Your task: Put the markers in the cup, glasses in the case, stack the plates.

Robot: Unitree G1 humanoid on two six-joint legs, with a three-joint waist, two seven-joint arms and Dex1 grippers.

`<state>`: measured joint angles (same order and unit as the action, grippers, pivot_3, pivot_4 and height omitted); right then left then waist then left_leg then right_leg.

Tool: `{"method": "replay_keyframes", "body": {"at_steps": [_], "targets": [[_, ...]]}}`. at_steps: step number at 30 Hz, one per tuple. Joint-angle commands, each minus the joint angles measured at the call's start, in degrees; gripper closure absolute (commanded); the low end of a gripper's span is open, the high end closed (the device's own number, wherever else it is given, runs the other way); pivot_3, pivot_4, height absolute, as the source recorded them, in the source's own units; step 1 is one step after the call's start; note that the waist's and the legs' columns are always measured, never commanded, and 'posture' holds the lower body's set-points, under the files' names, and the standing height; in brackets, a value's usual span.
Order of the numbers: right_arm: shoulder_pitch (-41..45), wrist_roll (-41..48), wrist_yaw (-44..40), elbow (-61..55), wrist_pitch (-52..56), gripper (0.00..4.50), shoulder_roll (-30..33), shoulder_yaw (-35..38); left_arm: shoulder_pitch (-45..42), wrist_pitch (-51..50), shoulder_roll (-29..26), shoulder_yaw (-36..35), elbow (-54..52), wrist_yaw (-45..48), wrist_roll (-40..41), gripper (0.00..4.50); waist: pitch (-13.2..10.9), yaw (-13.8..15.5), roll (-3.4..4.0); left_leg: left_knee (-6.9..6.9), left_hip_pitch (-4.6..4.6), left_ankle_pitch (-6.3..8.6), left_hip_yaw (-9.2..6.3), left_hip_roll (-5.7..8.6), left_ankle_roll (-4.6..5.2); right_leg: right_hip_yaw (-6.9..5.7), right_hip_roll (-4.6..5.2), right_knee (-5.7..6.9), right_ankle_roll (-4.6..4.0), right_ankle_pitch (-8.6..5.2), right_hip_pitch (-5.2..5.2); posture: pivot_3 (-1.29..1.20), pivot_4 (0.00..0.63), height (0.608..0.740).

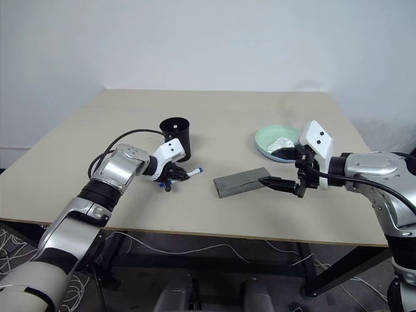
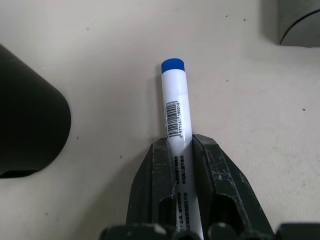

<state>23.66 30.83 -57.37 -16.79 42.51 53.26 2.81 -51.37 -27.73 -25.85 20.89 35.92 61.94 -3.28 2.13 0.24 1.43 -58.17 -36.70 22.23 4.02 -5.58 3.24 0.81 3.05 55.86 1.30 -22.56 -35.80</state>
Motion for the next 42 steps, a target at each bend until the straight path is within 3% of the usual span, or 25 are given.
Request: {"method": "replay_keyframes", "body": {"at_steps": [1,5,8,14,21,31,42], "targets": [[0.8,0.69,0.37,-1.36,-0.09,0.0,0.0,1.65,-1.8,2.05,-0.16,-4.62,-3.36,2.03,3.84,4.28,0.0,-0.04,0.0,0.0,-0.01,0.0,0.0,0.0,0.0,0.02,0.0,-0.02,0.0,0.0,-0.01,0.0,0.0,0.615],[0.78,0.82,0.38,-1.42,0.01,0.0,0.01,1.72,-2.86,-0.57,0.64,-12.22,-8.08,6.79,13.5,4.28,-0.01,0.0,-0.01,-0.01,-0.11,0.0,-0.02,0.0,0.0,0.05,0.03,-0.06,0.0,0.0,-0.12,0.0,0.0,0.615],[0.76,0.92,0.33,-1.47,0.11,0.0,0.06,1.8,-4.88,-1.36,2.21,-17.75,-8.89,5.27,18.52,4.28,-0.01,-0.01,-0.01,-0.02,-0.13,0.0,-0.02,0.0,0.0,0.04,0.03,-0.04,0.0,0.0,-0.14,0.0,0.0,0.615],[1.51,0.88,0.11,-0.96,0.16,0.0,-0.08,1.39,-12.15,8.44,5.13,-25.97,1.89,-9.28,18.45,4.28,-0.01,-0.01,-0.02,-0.03,0.07,0.02,0.02,0.01,0.03,0.02,0.01,-0.04,0.01,0.0,0.1,0.0,0.0,0.615],[2.11,0.93,0.0,-0.85,0.21,0.0,-0.4,0.89,-15.77,25.52,6.31,-28.76,17.39,-20.58,15.02,4.28,-0.01,0.03,-0.03,-0.03,0.07,0.01,0.02,0.04,0.02,0.01,-0.01,-0.04,0.01,0.0,0.1,0.0,0.0,0.615],[2.13,1.1,0.32,-1.05,0.35,0.0,-0.83,0.88,-16.82,31.47,7.76,-28.74,28.41,-21.86,13.75,4.28,-0.01,0.27,-0.04,-0.04,-0.03,0.01,0.01,0.09,0.01,-0.04,0.03,-0.07,0.0,0.01,0.12,0.0,0.0,0.615],[1.72,0.7,0.39,-0.07,-0.2,0.0,-1.4,0.74,-16.31,30.8,7.15,-28.98,27.46,-19.51,13.61,0.63,-0.01,0.26,-0.04,-0.02,-0.01,0.01,-0.02,0.07,0.01,-0.06,0.02,-0.05,0.0,0.01,0.09,0.0,0.0,0.615]]}}
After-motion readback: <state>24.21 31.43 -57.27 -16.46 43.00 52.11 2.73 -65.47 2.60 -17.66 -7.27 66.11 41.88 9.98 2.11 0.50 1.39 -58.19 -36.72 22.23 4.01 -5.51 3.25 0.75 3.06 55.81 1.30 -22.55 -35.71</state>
